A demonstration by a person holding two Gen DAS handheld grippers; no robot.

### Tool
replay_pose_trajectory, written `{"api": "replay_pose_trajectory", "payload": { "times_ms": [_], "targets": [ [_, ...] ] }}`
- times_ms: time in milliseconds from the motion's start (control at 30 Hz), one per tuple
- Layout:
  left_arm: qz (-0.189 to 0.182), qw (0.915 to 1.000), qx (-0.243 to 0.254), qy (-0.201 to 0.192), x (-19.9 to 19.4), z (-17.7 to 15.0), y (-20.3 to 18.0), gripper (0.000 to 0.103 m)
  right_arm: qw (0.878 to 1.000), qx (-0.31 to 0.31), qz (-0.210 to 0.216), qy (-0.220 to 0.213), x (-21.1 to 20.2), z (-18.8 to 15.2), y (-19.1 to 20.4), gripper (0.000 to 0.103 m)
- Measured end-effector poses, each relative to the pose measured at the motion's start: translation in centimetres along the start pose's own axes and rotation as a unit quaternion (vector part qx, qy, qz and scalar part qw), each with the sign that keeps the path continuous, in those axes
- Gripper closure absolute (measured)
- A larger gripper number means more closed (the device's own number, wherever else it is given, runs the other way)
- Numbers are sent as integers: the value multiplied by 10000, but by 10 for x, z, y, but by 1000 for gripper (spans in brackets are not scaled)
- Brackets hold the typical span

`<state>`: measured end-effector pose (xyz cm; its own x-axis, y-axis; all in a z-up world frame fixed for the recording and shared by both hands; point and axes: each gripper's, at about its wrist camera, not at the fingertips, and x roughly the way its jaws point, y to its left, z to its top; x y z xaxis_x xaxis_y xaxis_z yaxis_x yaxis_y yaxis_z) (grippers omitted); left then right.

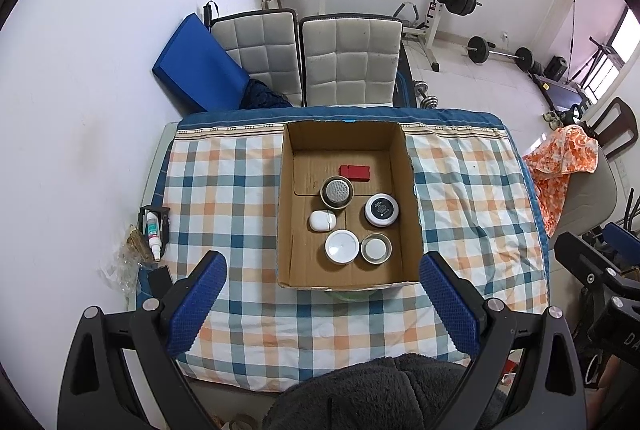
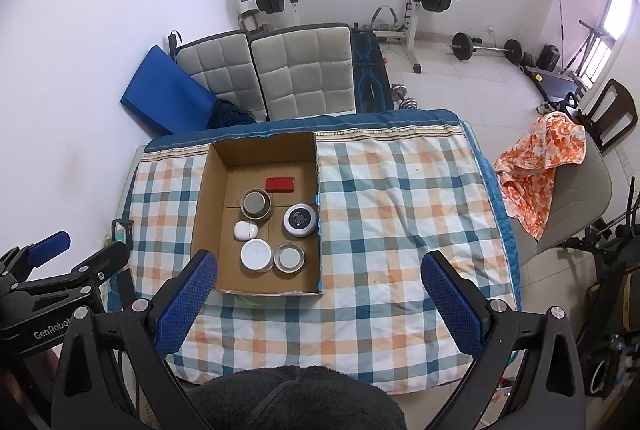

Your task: Organize rigid objects

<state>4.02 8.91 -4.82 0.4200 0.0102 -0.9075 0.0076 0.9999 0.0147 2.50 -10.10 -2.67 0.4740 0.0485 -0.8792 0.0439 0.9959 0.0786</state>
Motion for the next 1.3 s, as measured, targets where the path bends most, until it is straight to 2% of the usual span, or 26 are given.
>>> {"api": "replay_pose_trajectory", "payload": {
  "times_ms": [433,1300],
  "targets": [
    [5,9999,46,-91,-5,1,-2,4,9996,140,-87,-214,-9,1,-5,0],
    [0,9998,94,-165,-11,8,0,4,9993,180,-112,-299,-13,0,-6,0]
  ]
}}
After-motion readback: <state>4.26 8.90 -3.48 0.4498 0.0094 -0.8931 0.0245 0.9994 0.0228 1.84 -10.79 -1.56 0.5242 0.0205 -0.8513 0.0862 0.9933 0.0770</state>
